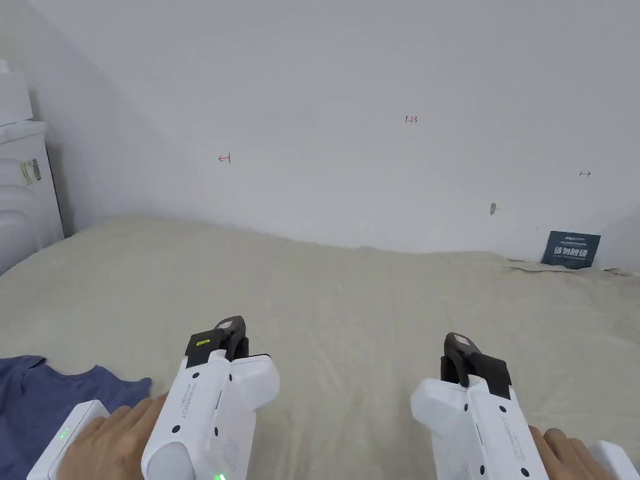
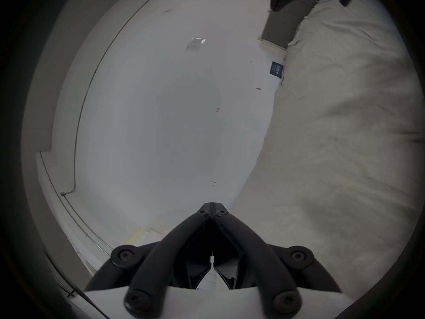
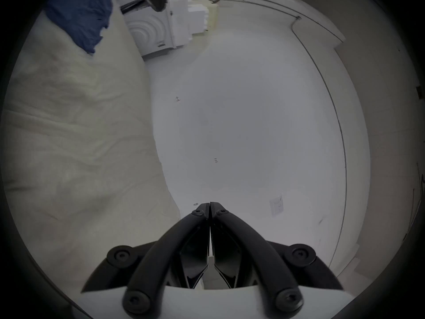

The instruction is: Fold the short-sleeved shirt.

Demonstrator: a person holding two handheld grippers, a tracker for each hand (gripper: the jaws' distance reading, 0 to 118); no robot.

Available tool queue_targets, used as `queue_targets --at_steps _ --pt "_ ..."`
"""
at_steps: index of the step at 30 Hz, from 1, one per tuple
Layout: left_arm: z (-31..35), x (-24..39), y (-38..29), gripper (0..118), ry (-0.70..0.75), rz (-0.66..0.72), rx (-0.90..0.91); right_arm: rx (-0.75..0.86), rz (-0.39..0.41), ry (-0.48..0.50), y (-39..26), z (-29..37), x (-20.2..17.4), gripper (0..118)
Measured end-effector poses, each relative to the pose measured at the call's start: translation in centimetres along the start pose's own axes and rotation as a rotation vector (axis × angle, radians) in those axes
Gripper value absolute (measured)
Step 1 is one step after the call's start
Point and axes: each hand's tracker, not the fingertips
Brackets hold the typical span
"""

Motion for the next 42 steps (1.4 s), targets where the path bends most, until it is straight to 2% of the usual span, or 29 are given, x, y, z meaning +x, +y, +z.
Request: queue_targets --at_steps 2,3,5,7,9,10,13,14,17,22,25,27,32,35,42 --pt "-0.1 -0.8 -0.2 0 -0.005 0.178 -0.039 -0.061 -0.088 -0.017 0.2 -0.2 0.3 0" --pt "-0.1 -1.3 -0.1 0 -0.006 0.286 -0.064 -0.090 -0.186 -0.004 -0.1 -0.3 0.8 0" --pt "0.3 -2.8 0.2 0 -0.029 0.530 -0.094 -0.145 -0.455 0.017 -0.4 -0.6 1.6 0" --pt "0.5 -3.6 0.0 0 -0.045 0.737 -0.105 -0.218 -0.684 0.043 -1.1 -1.0 2.1 0" --pt "0.2 -4.3 -1.2 0 -0.071 0.958 -0.063 -0.268 -0.943 0.069 -2.2 -1.0 2.3 0" --pt "0.4 -4.6 -1.6 0 -0.092 1.070 -0.038 -0.279 -1.046 0.080 -2.7 -1.0 2.2 0" --pt "0.5 -4.6 -2.0 0 -0.050 1.244 -0.042 -0.323 -1.258 0.059 -4.1 -1.0 1.5 0" --pt "0.5 -4.5 -2.1 0 -0.030 1.267 -0.055 -0.340 -1.293 0.046 -4.3 -0.8 1.3 0" --pt "0.5 -4.4 -1.9 0 -0.017 1.268 -0.054 -0.329 -1.348 0.015 -4.8 -0.3 1.2 0" --pt "0.1 -4.4 -2.1 0 -0.025 1.170 -0.077 -0.309 -1.334 0.015 -4.6 -0.3 2.1 0" --pt "0.1 -4.7 -2.7 0 -0.048 1.150 -0.099 -0.281 -1.288 0.047 -3.8 -0.5 2.4 0" --pt "0.2 -4.9 -3.5 0 -0.050 1.142 -0.114 -0.267 -1.229 0.081 -2.8 -0.8 2.3 0" --pt "1.3 -5.5 -6.7 0 -0.009 1.154 -0.178 -0.197 -1.174 0.159 0.5 -1.1 1.2 0" --pt "2.4 -6.2 -9.3 0 0.052 1.165 -0.237 -0.161 -1.160 0.196 3.2 -1.3 0.2 0" --pt "5.2 -7.9 -16.0 0 0.141 1.160 -0.333 -0.091 -1.192 0.299 9.3 -2.0 -1.9 0"
